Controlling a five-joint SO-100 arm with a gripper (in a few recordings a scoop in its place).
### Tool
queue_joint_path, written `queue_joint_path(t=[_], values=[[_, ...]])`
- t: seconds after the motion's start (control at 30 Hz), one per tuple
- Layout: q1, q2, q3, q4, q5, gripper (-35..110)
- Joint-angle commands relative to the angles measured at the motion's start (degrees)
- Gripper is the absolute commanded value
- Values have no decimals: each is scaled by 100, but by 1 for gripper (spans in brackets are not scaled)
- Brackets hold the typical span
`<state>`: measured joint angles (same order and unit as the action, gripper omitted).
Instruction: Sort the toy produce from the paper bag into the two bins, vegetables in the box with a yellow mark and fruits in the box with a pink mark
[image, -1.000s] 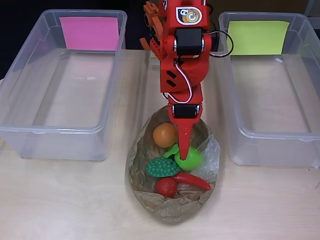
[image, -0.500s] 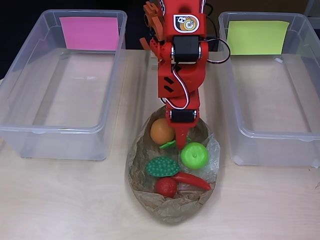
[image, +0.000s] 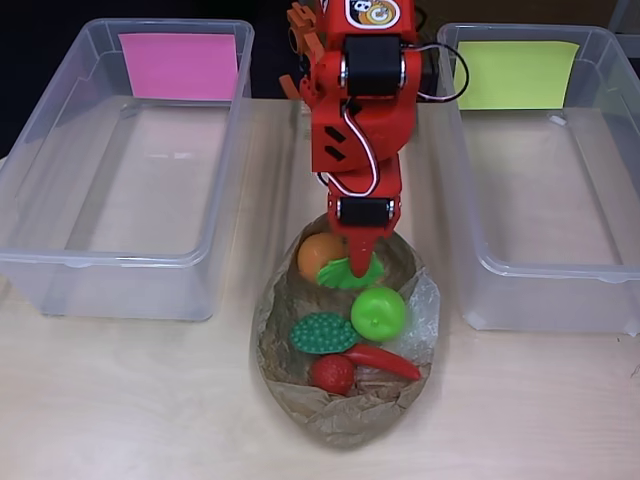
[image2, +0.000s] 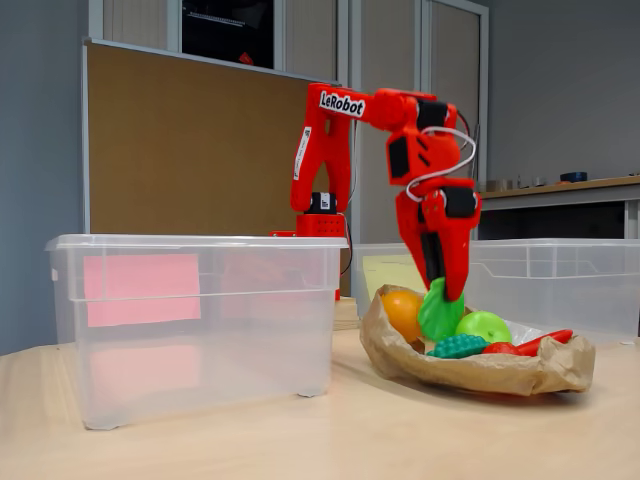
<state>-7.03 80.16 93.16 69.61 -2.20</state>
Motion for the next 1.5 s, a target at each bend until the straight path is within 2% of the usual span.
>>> queue_joint_path(t=[0.0,0.27,0.5,0.7,0.87,1.03,1.2,1.3,1.4,1.47], values=[[-237,290,-1063,1020,97,0],[-677,475,-2338,2689,1134,0],[-1512,1872,-1696,3313,2848,0],[-2742,2944,-984,3551,5027,0],[-4184,3287,-545,3498,7462,0],[-5854,3270,176,2821,10020,0],[-7110,3155,1802,694,11786,0],[-7471,2698,2276,-255,12322,0],[-7664,2259,2355,-545,12586,0],[-7778,2145,2452,-668,12709,5]])
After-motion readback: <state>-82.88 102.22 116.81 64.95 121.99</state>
